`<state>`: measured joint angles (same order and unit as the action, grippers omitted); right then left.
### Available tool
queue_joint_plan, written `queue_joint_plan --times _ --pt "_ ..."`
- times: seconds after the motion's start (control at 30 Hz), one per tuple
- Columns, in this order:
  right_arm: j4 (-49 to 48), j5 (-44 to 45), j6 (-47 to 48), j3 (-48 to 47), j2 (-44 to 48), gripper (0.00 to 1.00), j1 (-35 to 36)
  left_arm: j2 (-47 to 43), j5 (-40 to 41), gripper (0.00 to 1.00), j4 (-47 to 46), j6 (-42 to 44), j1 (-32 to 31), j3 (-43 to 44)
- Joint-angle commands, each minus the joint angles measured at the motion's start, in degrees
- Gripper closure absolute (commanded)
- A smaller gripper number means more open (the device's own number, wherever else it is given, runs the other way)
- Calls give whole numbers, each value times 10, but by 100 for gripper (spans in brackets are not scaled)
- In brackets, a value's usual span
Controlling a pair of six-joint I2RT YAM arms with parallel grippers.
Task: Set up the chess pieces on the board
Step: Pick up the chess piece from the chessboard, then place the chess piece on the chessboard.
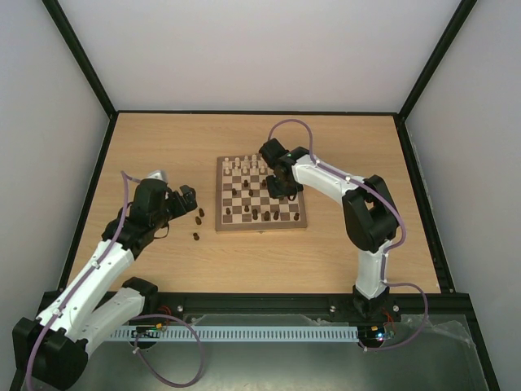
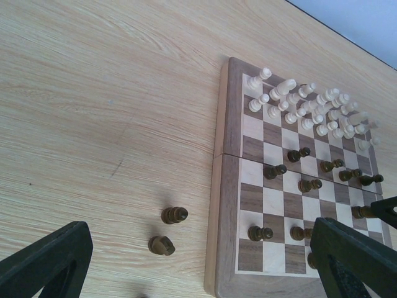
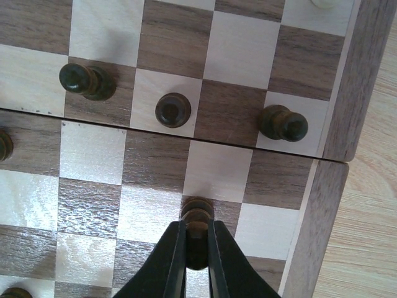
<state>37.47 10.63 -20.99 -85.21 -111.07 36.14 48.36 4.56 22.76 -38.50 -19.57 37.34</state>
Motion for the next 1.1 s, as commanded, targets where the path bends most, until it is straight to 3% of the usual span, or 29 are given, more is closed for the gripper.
queue_joint_plan --times 0.0,0.13,0.6,1.07 --pt "29 3 0 12 1 93 2 -10 -1 1 4 6 4 3" --pt "34 4 -4 22 22 99 2 -11 -6 1 3 8 4 3" --pt "71 14 -29 90 125 99 42 -6 -26 1 -15 8 4 -4" --pt "48 5 -42 125 124 98 61 -12 -27 1 -9 10 4 -4"
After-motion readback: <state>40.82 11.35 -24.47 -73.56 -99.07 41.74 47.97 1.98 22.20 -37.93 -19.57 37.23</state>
